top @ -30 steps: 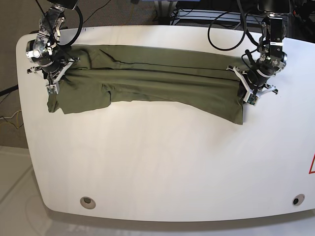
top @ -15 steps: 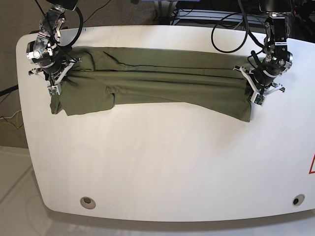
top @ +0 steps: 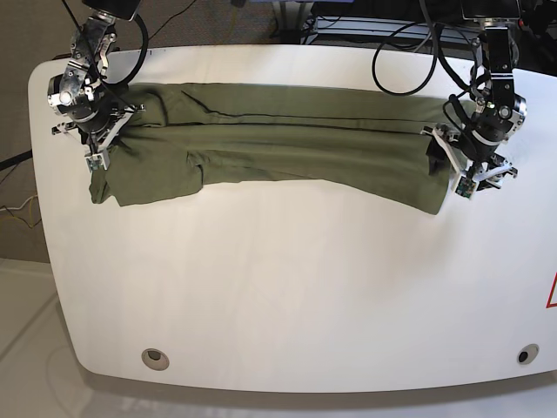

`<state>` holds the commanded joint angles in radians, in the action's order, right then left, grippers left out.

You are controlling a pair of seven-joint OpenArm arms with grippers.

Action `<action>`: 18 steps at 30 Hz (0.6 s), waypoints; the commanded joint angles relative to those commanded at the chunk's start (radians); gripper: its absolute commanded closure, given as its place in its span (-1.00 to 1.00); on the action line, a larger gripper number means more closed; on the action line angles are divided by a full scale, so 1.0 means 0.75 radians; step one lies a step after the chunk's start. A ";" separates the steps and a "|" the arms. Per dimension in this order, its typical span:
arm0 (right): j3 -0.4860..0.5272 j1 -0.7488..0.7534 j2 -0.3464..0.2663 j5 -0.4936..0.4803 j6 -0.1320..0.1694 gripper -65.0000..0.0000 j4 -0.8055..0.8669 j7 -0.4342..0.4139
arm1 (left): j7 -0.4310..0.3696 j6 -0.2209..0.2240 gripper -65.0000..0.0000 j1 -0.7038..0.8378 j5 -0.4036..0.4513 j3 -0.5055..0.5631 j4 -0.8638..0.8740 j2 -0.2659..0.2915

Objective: Fold the T-shirt properly
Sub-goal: 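Pull the folded shirt toward the robot with both grippers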

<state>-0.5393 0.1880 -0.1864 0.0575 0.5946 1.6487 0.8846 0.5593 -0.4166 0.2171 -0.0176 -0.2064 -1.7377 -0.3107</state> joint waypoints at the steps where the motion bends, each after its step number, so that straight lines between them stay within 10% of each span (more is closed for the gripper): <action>1: 0.000 0.000 0.000 0.000 0.000 0.98 0.000 0.000 | 0.000 0.000 -0.36 -0.002 0.000 0.000 0.000 0.000; 18: 0.002 -0.002 0.002 0.000 0.000 0.98 0.000 0.000 | -0.010 -0.002 -0.38 -0.231 -0.010 0.004 0.245 0.047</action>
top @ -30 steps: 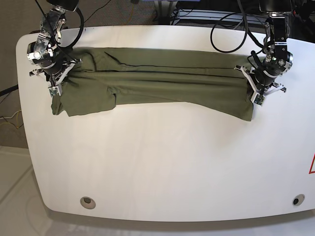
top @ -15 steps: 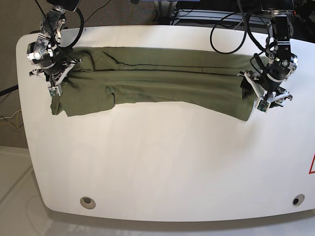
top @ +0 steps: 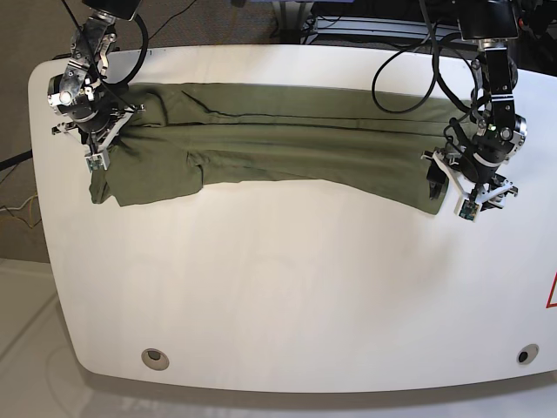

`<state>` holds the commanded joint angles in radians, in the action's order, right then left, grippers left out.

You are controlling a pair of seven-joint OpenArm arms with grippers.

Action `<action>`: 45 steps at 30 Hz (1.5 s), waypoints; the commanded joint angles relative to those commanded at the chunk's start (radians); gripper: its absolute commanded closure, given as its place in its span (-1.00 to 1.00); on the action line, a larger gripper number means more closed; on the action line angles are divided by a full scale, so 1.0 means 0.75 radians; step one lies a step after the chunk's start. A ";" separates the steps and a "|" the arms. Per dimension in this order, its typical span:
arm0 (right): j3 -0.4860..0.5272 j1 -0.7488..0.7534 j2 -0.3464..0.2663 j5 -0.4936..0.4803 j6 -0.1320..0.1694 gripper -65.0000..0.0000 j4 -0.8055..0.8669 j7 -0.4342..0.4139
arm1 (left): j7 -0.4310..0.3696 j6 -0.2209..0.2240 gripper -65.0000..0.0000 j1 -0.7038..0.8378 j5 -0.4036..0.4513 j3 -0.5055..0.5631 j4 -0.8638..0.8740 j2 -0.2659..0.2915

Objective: Fold the T-shirt properly
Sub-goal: 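Pull the folded shirt toward the robot with both grippers, then hold the strip ends with both grippers and stretch it taut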

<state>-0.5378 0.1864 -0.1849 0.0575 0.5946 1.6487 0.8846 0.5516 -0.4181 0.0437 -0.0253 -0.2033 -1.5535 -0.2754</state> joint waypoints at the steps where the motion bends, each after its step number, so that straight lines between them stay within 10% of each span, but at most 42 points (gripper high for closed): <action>1: 0.000 0.000 0.000 0.000 0.000 0.98 0.000 0.000 | 0.000 0.000 -0.38 -0.010 0.000 0.000 0.016 0.010; 23: 0.000 0.000 0.000 0.000 0.000 0.98 0.000 0.000 | -0.045 -0.002 -0.34 -0.104 -0.254 0.012 0.378 0.045; 27: 0.000 0.000 0.000 0.000 0.000 0.98 0.000 0.000 | -0.047 -0.002 0.12 -0.078 -0.254 0.039 0.374 0.045; 31: 0.000 0.000 0.000 0.000 0.000 0.98 0.000 0.000 | -0.043 -0.002 1.00 -0.076 -0.254 0.045 0.372 0.045; 45: 0.000 0.000 0.000 0.000 0.000 0.98 0.000 0.000 | -0.035 -0.002 1.00 -0.057 -0.254 0.041 0.293 0.041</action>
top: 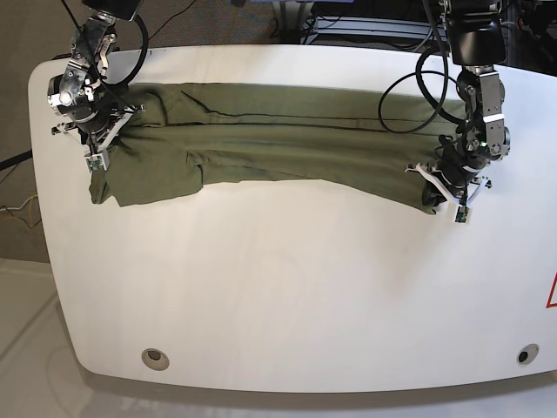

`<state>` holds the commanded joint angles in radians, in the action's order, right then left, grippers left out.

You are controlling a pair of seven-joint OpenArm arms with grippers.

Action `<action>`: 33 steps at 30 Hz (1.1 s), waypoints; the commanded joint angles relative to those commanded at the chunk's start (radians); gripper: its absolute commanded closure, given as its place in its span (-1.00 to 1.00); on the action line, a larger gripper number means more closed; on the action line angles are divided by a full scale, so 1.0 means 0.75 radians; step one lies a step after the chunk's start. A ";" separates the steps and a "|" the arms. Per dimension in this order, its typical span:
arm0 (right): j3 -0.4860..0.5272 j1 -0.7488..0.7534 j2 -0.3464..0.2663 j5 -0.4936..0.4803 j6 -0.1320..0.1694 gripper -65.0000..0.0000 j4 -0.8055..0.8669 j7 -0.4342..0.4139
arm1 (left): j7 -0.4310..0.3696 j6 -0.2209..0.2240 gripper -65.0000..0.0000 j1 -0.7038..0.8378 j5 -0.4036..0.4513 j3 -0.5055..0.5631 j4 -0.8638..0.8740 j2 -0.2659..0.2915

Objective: Fold the T-shirt properly
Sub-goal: 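Hold the strip ends with both grippers and stretch it taut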

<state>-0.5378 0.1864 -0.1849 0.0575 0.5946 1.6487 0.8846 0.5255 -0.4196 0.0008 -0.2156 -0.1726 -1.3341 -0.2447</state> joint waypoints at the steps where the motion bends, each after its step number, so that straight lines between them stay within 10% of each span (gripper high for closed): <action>1: 0.000 0.000 0.000 0.000 0.000 0.98 0.000 0.000 | 0.004 0.000 1.00 0.016 0.000 0.000 -0.037 -0.002; 33: 0.000 -0.035 0.000 0.000 0.000 0.98 0.000 0.000 | 0.479 0.006 1.00 0.125 0.000 -0.004 -0.685 0.000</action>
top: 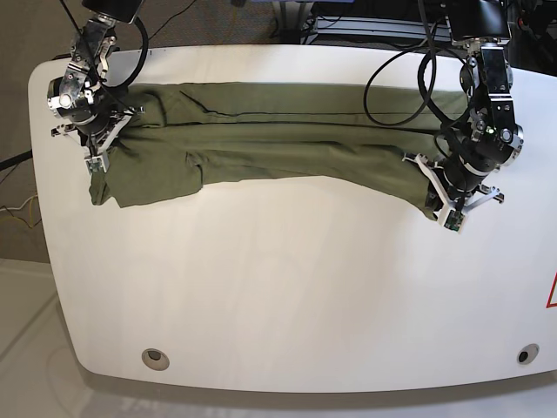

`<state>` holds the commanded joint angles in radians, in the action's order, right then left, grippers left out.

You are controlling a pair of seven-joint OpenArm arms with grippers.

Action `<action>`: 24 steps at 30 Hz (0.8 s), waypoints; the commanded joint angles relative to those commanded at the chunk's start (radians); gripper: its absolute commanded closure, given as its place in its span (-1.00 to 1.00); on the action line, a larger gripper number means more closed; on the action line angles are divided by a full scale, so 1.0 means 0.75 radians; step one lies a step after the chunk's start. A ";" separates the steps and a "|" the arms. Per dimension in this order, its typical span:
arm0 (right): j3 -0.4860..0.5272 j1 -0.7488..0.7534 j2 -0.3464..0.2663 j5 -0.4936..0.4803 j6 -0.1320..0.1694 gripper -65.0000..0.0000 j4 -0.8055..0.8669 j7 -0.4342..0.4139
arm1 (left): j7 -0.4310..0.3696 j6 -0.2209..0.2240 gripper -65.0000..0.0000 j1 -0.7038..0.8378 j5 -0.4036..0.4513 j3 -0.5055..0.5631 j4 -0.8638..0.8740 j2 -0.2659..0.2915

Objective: Fold the T-shirt properly
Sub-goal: 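Hold the strip ends with both grippers and stretch it taut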

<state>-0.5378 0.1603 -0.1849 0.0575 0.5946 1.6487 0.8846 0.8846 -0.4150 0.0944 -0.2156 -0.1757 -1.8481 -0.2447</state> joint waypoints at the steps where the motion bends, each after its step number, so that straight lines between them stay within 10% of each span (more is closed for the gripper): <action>1: 0.000 -0.002 0.000 0.000 0.000 0.98 0.000 0.000 | 0.000 0.000 1.00 0.008 0.000 0.000 -0.008 0.000; 24: 0.002 -0.006 0.000 0.000 0.000 0.98 0.000 0.000 | 0.072 0.000 1.00 0.137 0.000 -0.088 -0.108 -0.088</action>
<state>-0.5363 0.1557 -0.1849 0.0575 0.5946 1.6487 0.8846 0.9383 -0.4150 0.1972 -0.2156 -0.2417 -1.9295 -0.3107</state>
